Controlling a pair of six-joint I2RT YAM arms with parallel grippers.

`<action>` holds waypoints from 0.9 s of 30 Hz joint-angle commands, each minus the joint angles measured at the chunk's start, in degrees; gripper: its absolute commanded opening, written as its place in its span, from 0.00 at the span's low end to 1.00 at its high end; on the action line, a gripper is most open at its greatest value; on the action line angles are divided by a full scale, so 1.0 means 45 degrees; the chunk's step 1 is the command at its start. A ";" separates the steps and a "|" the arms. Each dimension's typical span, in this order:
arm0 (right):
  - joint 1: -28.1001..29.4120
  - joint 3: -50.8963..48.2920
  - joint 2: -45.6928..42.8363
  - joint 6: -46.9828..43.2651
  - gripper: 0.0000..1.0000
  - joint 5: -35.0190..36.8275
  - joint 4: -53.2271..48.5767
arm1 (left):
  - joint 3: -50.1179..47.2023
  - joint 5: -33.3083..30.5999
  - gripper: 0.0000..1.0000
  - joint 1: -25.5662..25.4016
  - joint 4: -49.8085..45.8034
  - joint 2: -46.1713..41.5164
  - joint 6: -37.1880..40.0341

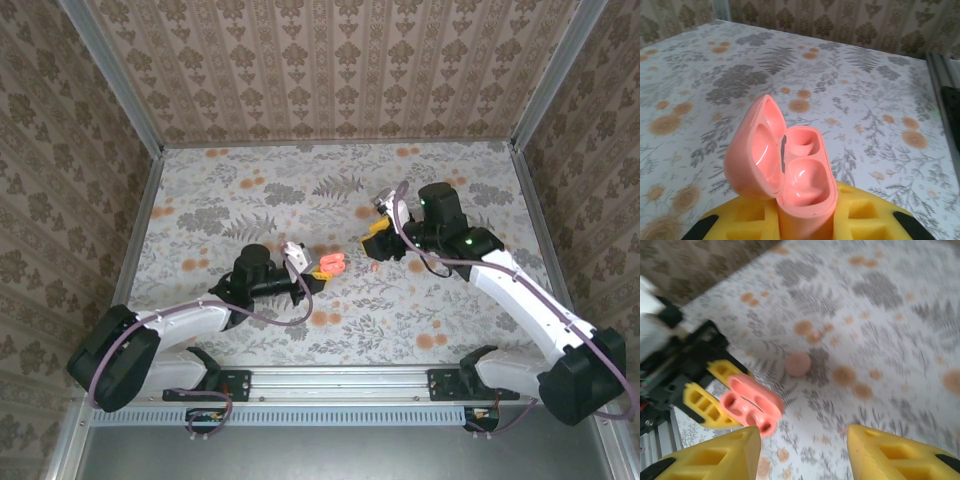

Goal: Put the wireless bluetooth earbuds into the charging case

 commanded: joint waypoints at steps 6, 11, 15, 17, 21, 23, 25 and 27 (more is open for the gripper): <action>-0.0055 0.1988 0.2961 0.3724 0.51 0.3177 -0.4702 | -0.0426 -0.1541 0.20 0.0358 0.1061 -0.0280 -0.0626; -0.0049 0.2863 0.5023 0.4492 0.51 0.3240 -0.5057 | -0.0553 -0.1744 0.20 0.0494 0.0857 -0.0524 -0.0686; -0.0065 0.3620 0.6469 0.4525 0.53 0.3164 -0.5057 | -0.0473 -0.1684 0.20 0.0592 0.0597 -0.0579 -0.0612; -0.0066 0.4097 0.7322 0.4640 0.56 0.3122 -0.5130 | -0.0417 -0.1686 0.20 0.0667 0.0438 -0.0662 -0.0553; -0.0056 0.4908 0.8636 0.4735 0.59 0.3284 -0.5377 | -0.0431 -0.1723 0.20 0.0823 0.0263 -0.0889 -0.0487; -0.0055 0.5195 0.9135 0.4637 0.60 0.3156 -0.5410 | -0.0467 -0.1723 0.20 0.0919 0.0198 -0.1020 -0.0492; -0.0048 0.5391 0.9523 0.4603 0.59 0.2872 -0.5372 | -0.0499 -0.1713 0.20 0.1012 0.0117 -0.1119 -0.0475; -0.0033 0.5542 0.9821 0.4591 0.59 0.2599 -0.5397 | -0.0523 -0.1685 0.20 0.1098 0.0005 -0.1169 -0.0436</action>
